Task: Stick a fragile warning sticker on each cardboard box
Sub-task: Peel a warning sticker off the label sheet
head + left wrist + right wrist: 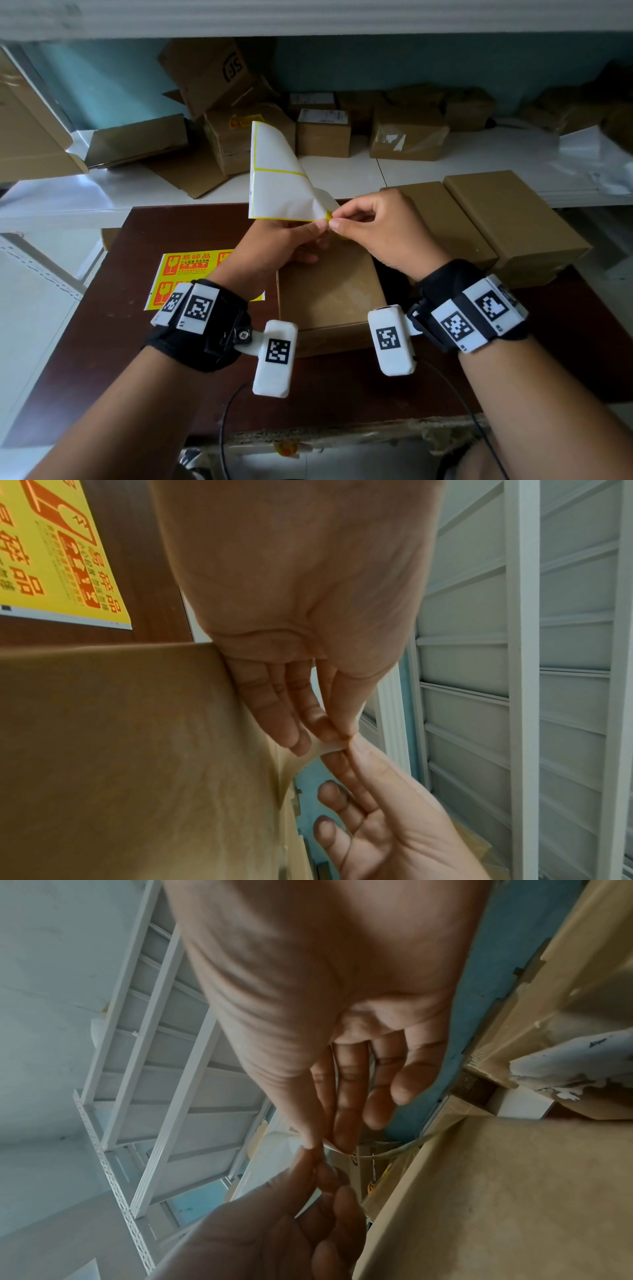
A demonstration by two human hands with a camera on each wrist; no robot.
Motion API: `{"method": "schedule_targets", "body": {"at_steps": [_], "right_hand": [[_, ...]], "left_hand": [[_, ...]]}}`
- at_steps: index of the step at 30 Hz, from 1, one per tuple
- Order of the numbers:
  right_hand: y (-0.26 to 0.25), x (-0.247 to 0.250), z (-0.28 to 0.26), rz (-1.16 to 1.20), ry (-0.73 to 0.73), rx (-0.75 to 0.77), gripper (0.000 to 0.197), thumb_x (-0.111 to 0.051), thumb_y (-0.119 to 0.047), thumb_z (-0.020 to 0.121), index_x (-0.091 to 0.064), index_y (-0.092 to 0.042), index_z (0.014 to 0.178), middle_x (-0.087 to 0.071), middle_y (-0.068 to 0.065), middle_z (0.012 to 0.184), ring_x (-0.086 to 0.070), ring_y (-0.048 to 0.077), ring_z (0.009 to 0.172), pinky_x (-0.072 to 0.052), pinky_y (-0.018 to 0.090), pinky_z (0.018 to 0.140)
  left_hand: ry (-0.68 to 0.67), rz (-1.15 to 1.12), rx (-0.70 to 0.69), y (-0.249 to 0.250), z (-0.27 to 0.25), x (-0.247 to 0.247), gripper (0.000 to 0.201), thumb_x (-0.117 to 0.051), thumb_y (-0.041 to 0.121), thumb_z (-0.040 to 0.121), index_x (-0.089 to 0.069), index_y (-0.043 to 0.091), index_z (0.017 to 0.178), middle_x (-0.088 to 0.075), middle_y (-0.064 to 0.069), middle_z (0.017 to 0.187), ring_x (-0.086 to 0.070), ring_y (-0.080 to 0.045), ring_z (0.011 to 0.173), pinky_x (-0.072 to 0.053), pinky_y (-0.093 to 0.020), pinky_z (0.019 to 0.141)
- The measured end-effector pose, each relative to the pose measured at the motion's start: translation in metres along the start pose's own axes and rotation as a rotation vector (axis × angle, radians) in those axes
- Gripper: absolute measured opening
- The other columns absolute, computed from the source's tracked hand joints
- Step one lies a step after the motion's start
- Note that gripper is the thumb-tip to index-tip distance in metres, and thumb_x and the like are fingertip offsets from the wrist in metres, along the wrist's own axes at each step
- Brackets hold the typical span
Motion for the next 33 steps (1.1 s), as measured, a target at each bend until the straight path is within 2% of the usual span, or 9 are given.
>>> {"method": "schedule_targets", "body": {"at_steps": [6, 9, 12, 17, 24, 27, 30, 33], "right_hand": [[-0.0015, 0.0004, -0.0008, -0.013, 0.003, -0.002, 0.006, -0.075, -0.023, 0.084, -0.081, -0.023, 0.085, -0.076, -0.006, 0.077, -0.071, 0.011, 0.079, -0.058, 0.042, 0.079], [-0.0016, -0.0007, -0.0012, -0.009, -0.014, 0.001, 0.007, -0.076, -0.028, 0.083, -0.081, -0.023, 0.086, -0.076, -0.005, 0.078, -0.071, 0.012, 0.079, -0.058, 0.043, 0.079], [-0.0002, -0.0013, -0.0010, 0.010, -0.035, -0.021, 0.016, -0.082, -0.034, 0.080, -0.080, -0.022, 0.089, -0.075, -0.006, 0.078, -0.071, 0.010, 0.078, -0.059, 0.038, 0.079], [0.0006, 0.0004, -0.0001, -0.003, -0.022, -0.029, 0.009, -0.082, -0.027, 0.080, -0.078, -0.023, 0.087, -0.075, -0.004, 0.079, -0.071, 0.013, 0.079, -0.059, 0.039, 0.081], [0.0004, 0.0016, 0.0000, -0.004, -0.037, -0.036, 0.008, -0.079, -0.026, 0.083, -0.081, -0.020, 0.088, -0.076, -0.006, 0.081, -0.072, 0.010, 0.081, -0.058, 0.042, 0.084], [-0.0003, 0.0030, -0.0006, -0.005, -0.053, -0.045, 0.008, -0.077, -0.025, 0.085, -0.081, -0.020, 0.090, -0.076, -0.009, 0.083, -0.071, 0.007, 0.083, -0.058, 0.039, 0.086], [-0.0011, 0.0043, -0.0010, -0.004, -0.067, -0.043, 0.008, -0.075, -0.024, 0.086, -0.081, -0.021, 0.090, -0.076, -0.011, 0.083, -0.070, 0.005, 0.084, -0.058, 0.035, 0.086], [-0.0019, 0.0055, -0.0012, 0.008, -0.071, -0.042, 0.008, -0.073, -0.022, 0.088, -0.081, -0.021, 0.090, -0.074, -0.013, 0.078, -0.067, 0.000, 0.078, -0.055, 0.024, 0.075]], "left_hand": [[0.005, 0.012, -0.001, -0.0006, 0.0005, 0.0004, 0.020, -0.062, 0.015, 0.096, -0.069, -0.001, 0.105, -0.068, -0.008, 0.083, -0.064, -0.013, 0.077, -0.054, -0.022, 0.065], [0.013, 0.011, -0.001, -0.0005, 0.0000, 0.0012, 0.022, -0.063, 0.016, 0.095, -0.069, -0.003, 0.106, -0.068, -0.011, 0.086, -0.064, -0.014, 0.079, -0.054, -0.022, 0.065], [0.027, -0.013, 0.009, 0.0002, -0.0005, 0.0019, 0.023, -0.064, 0.015, 0.094, -0.070, -0.002, 0.108, -0.069, -0.013, 0.089, -0.066, -0.016, 0.081, -0.055, -0.023, 0.066], [0.011, -0.027, 0.025, 0.0019, -0.0020, 0.0006, 0.016, -0.062, 0.014, 0.095, -0.071, 0.003, 0.104, -0.070, -0.011, 0.089, -0.066, -0.014, 0.081, -0.055, -0.024, 0.067], [-0.018, 0.000, 0.019, 0.0024, -0.0021, -0.0001, 0.023, -0.060, 0.015, 0.097, -0.069, -0.003, 0.108, -0.066, -0.012, 0.088, -0.063, -0.017, 0.084, -0.053, -0.024, 0.067], [-0.050, 0.021, 0.010, 0.0029, -0.0029, -0.0011, 0.021, -0.059, 0.016, 0.098, -0.069, 0.000, 0.106, -0.064, -0.010, 0.088, -0.061, -0.016, 0.085, -0.052, -0.023, 0.067], [-0.050, 0.025, 0.012, 0.0028, -0.0027, -0.0006, 0.027, -0.058, 0.016, 0.098, -0.067, -0.006, 0.111, -0.065, -0.012, 0.091, -0.062, -0.017, 0.086, -0.053, -0.021, 0.066], [-0.042, -0.003, 0.032, 0.0028, -0.0031, -0.0003, 0.027, -0.057, 0.016, 0.099, -0.068, -0.006, 0.112, -0.068, -0.013, 0.094, -0.064, -0.017, 0.087, -0.054, -0.023, 0.067]]}}
Point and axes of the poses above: each hand's wrist, its own z-axis towards the middle knuckle, its own x-axis out of the back of the hand, y = z × x, the point moved 4 cm from there along z, towards the middle knuckle
